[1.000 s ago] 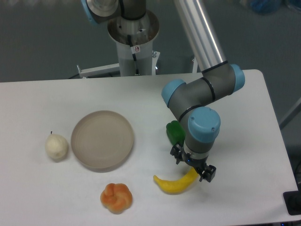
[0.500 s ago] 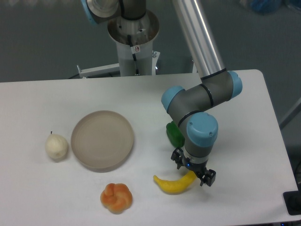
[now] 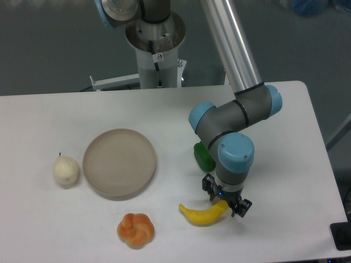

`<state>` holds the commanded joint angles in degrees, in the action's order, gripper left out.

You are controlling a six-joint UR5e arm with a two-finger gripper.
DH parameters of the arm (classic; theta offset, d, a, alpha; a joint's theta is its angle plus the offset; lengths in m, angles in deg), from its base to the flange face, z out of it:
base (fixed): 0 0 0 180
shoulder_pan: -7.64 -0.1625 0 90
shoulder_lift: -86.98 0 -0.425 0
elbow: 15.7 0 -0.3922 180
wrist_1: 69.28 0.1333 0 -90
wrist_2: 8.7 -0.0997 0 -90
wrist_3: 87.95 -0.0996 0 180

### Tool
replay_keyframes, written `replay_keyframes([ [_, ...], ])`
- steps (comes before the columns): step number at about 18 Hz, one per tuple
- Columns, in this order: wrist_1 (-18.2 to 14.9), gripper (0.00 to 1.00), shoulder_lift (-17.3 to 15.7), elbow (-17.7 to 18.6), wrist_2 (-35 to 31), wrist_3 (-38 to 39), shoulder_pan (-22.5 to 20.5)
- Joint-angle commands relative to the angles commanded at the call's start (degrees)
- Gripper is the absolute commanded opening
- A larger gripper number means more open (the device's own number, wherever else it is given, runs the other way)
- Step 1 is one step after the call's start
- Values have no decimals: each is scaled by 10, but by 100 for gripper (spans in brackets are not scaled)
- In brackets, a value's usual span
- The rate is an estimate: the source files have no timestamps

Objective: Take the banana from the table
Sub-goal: 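Close the gripper fingers around the banana, then lift the grasped banana up off the table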

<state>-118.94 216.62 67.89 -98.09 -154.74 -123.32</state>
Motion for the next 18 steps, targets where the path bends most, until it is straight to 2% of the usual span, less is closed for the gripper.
replay_keyframes([
  [1,0,69,-1,-1,0,0,0],
  [3,0,57,0,0,-1,0,-1],
  [5,0,29,-1,-1,-1,-3,-1],
  [6,0,26,-1,-1,-1,-4,-1],
  [10,0,24,-6,-3,-1,-5,-2],
  [14,1,22,-48,-10,-3,-9,-11],
  [17,-11,22,-72,-41,-14,-16,-25],
  [18,-10,22,-76,-40,-14,-16,-30],
])
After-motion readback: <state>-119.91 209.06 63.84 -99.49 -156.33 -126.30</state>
